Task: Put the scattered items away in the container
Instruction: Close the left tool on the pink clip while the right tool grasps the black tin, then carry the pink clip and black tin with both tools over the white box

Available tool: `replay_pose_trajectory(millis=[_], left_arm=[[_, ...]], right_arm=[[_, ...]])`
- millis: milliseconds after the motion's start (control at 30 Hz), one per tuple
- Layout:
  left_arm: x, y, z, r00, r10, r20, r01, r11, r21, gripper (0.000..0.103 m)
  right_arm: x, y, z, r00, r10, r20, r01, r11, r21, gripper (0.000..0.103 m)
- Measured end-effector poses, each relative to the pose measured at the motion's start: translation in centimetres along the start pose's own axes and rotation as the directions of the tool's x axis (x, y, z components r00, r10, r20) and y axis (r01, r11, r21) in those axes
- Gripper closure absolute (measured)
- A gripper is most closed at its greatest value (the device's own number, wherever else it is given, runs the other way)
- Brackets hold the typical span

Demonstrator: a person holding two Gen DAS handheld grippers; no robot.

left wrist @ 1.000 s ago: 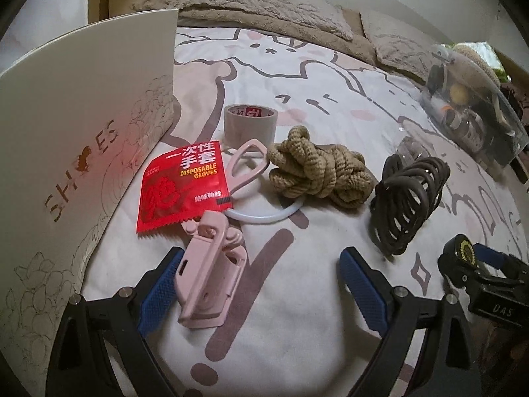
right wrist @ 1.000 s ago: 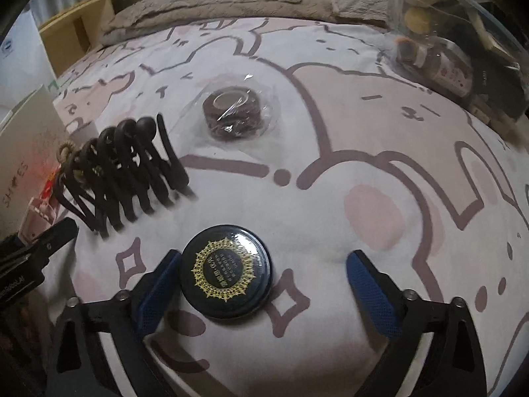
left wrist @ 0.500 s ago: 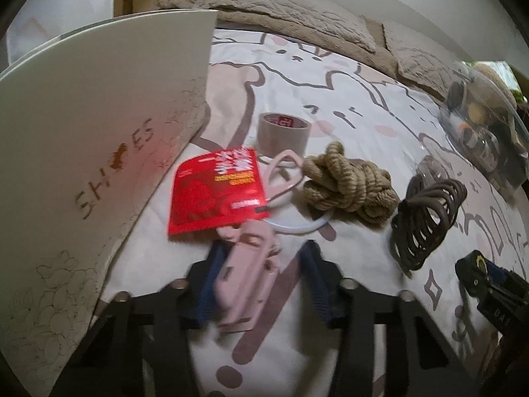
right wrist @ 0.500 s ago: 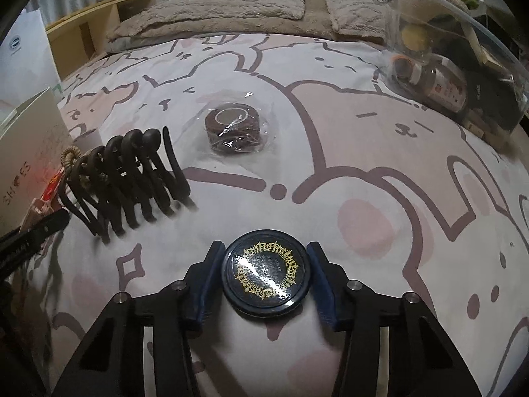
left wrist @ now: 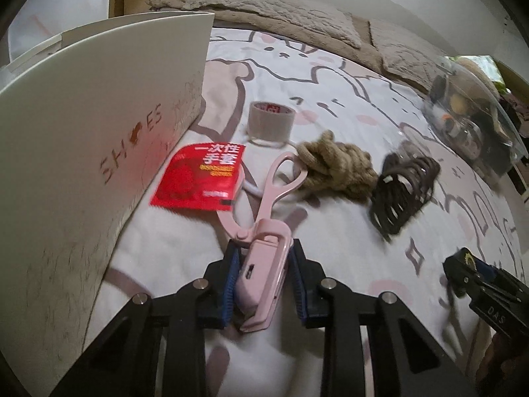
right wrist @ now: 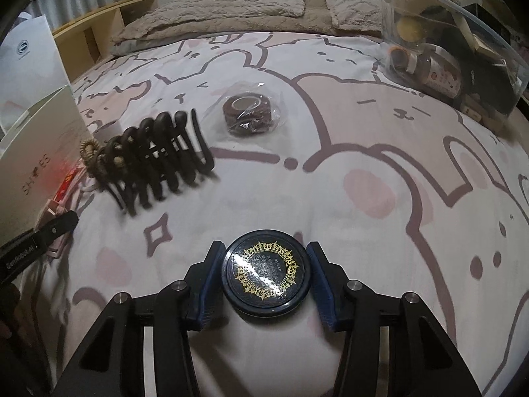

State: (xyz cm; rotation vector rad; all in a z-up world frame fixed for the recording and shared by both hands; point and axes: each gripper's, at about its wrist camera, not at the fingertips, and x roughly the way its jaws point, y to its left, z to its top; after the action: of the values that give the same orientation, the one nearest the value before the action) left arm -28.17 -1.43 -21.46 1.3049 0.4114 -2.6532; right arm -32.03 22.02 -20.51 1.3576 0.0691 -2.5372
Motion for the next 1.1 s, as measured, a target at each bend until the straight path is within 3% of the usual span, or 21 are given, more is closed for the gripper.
replay_pose_trajectory(millis=[267,567,1100], left_arm=[[-2.1,-1.0,-2.8,0.999,-0.051,0.006,0.051,0.998,0.033,0.075],[-4.6,-1.3,-5.9,0.997,-0.080,0.022,0.078,0.993,0.093,0.076],[-9.8,-1.9,-9.9,0.987,-0.116,0.114,0.096,0.982,0.163,0.076]], right_arm=[[-2.1,0.4,-2.9,0.999,0.042,0.013,-0.042,0.999,0.023,0.052],[-4.6,1.9,-6.6,1.000,0.019,0.024,-0.019,1.000,-0.001,0.052],[-9.1,2.7,-11.0,0.997,0.055,0.062,-0.057,0.998,0.033,0.052]])
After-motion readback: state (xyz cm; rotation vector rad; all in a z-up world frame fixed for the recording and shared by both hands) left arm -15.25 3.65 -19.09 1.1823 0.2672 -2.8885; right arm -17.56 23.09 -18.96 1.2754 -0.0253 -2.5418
